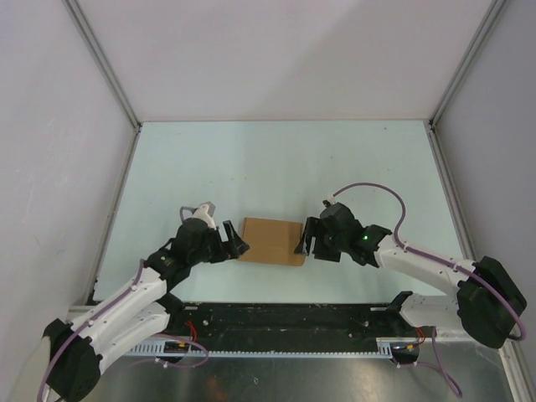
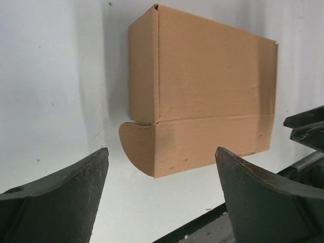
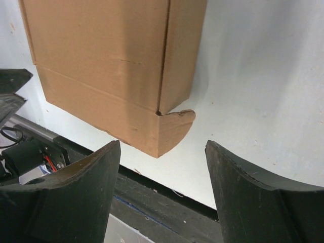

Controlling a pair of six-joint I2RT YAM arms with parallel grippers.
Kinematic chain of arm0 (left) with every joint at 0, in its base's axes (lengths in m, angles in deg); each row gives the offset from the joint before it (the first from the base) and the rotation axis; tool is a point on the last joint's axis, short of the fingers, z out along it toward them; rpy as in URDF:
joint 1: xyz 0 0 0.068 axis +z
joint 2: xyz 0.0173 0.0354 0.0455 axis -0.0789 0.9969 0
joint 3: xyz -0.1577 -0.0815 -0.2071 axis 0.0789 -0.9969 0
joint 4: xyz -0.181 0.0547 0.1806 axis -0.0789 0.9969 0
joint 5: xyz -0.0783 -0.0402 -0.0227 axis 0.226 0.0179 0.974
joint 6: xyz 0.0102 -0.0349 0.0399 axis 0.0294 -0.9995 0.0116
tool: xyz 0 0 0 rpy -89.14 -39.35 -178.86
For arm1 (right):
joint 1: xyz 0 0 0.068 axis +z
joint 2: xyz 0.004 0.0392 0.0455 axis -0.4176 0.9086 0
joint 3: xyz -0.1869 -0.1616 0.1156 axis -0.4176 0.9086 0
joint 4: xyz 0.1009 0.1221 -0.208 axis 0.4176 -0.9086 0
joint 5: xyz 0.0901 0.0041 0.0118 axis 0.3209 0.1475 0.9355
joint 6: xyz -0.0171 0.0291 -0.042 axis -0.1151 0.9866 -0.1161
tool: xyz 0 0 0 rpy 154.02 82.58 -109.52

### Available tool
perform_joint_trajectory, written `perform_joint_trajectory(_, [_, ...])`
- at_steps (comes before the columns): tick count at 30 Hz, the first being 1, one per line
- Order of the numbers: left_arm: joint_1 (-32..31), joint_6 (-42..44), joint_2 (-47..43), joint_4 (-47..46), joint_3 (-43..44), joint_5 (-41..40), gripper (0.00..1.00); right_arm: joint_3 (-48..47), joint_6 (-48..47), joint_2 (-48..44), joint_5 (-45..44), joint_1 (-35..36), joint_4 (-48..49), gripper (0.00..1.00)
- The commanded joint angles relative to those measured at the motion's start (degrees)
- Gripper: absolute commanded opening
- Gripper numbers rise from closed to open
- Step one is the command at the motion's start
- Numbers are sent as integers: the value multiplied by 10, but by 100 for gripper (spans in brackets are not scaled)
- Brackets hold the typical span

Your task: Fold the paper box

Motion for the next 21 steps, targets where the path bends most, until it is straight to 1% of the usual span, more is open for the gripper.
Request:
perform_joint_trajectory(1, [-5, 30, 37, -3, 41, -3, 90, -1, 14, 14, -8, 9, 42, 73])
perform_joint_trajectory(6, [-6, 43, 58, -24, 51, 5, 86, -1, 18, 35, -3, 15, 68, 71])
perform_joint_trajectory(11, [-7, 38, 69, -54, 51, 23, 83, -1, 19, 42, 1, 15, 79, 70])
perform_joint_trajectory(21, [-30, 42, 102, -74, 51, 25, 81, -1, 19, 56, 8, 15, 94, 69])
